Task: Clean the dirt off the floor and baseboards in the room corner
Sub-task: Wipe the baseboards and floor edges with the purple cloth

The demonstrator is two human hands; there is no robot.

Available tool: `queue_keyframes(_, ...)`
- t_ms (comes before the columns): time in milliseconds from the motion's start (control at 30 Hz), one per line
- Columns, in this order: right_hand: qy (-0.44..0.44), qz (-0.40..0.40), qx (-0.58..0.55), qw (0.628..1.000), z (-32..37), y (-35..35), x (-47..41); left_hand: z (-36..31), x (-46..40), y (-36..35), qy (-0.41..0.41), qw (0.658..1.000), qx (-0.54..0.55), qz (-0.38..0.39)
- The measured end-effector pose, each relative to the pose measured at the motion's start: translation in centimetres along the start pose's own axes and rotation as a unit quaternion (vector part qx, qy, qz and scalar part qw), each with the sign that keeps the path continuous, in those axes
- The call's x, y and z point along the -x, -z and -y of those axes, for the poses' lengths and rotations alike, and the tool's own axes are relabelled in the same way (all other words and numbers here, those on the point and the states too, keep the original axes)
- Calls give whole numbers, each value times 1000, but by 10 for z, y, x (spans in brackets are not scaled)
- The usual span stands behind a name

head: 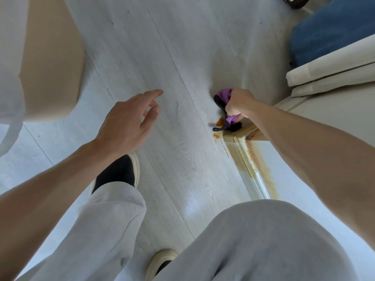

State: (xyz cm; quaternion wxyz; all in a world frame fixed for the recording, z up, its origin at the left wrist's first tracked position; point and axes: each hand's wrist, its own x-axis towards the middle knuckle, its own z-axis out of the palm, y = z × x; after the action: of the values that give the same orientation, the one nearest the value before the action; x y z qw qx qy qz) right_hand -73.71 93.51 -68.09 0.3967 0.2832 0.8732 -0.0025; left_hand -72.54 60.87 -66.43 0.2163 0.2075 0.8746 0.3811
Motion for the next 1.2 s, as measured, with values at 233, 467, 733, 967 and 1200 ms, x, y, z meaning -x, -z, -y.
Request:
queue_keyframes(233,13,-1,12,1000,5,-12,4,0,-1,-3,-2,1000,2,10)
queue_keyframes(467,18,-7,-49,999,10,-14,13,-5,-3,-6,-11,1000,9,10)
queue_keyframes(733,22,-82,-24,996,-2,-3,12,-7,0,-10,-20,1000,5,16)
queue_keyframes(967,115,-59,-41,991,16,-23,31,-10,4,-9,-19,1000,5,16)
queue_keyframes(1200,178,-79,-20,981,16,-44,48,-14,7,-12,-24,1000,-2,18)
